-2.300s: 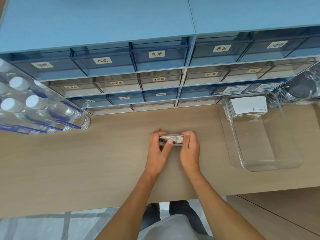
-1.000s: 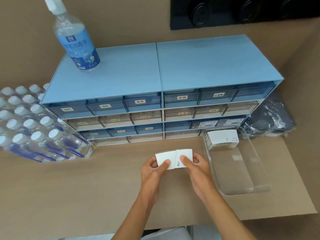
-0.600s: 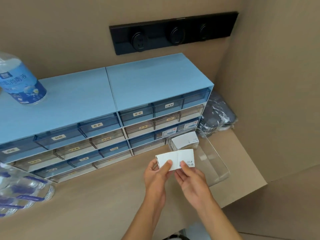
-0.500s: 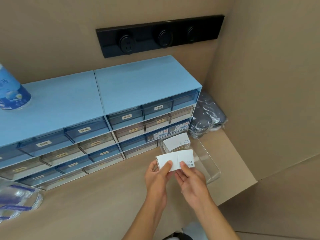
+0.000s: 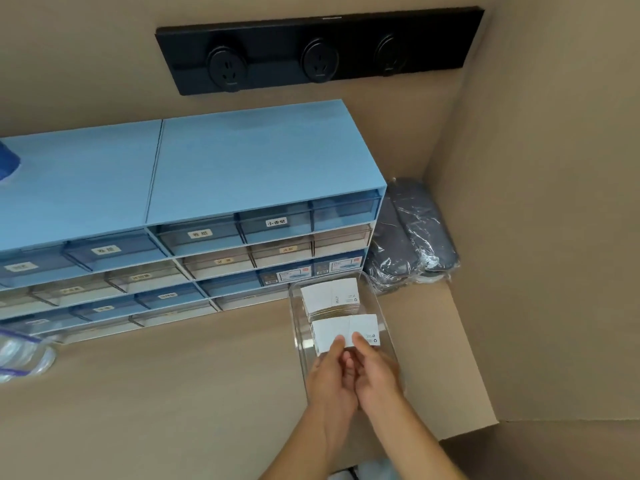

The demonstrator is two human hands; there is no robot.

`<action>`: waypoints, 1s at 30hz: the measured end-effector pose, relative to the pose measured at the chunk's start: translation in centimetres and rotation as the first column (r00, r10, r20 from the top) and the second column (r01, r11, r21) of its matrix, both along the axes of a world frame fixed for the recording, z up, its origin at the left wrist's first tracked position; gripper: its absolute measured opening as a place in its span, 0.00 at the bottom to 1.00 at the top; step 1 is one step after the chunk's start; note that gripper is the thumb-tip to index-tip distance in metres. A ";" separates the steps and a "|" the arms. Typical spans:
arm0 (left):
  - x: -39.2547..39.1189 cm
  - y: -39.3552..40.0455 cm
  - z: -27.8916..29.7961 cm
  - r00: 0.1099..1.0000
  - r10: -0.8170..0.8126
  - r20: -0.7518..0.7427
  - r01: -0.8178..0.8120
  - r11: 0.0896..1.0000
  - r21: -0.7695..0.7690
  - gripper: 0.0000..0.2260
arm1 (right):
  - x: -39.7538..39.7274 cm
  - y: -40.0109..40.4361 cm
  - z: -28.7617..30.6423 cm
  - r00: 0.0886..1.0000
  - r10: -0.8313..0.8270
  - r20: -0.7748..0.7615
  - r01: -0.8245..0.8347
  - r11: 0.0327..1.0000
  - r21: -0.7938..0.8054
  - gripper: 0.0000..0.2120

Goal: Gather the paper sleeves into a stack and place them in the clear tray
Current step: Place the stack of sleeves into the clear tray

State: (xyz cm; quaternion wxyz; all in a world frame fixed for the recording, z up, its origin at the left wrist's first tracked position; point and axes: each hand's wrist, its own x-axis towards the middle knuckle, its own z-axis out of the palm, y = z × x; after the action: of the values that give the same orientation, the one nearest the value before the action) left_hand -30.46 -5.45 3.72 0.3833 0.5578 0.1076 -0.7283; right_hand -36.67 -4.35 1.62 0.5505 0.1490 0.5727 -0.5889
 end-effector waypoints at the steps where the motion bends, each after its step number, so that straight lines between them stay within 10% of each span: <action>1: -0.2 -0.1 -0.3 1.000 0.010 0.017 -0.010 1.000 0.021 0.05 | -0.2 -0.1 -0.4 0.999 0.029 0.015 -0.029 0.999 0.020 0.13; 10: -1.5 -2.3 -2.4 0.973 0.042 0.228 -0.059 0.996 0.068 0.09 | -0.7 -2.4 -3.2 0.979 0.150 0.137 -0.174 0.968 0.180 0.13; 30: -1.9 -4.8 -4.1 0.907 -0.115 0.405 0.051 0.985 0.166 0.11 | -1.6 -4.2 -4.3 0.884 0.428 -0.189 -0.347 0.871 0.348 0.18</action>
State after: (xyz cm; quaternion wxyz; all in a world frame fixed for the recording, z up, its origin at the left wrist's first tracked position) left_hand -32.34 -10.21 -0.40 0.3225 0.7305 0.0553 -0.5995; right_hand -38.30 -8.56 -2.70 0.5484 0.0344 0.7419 -0.3842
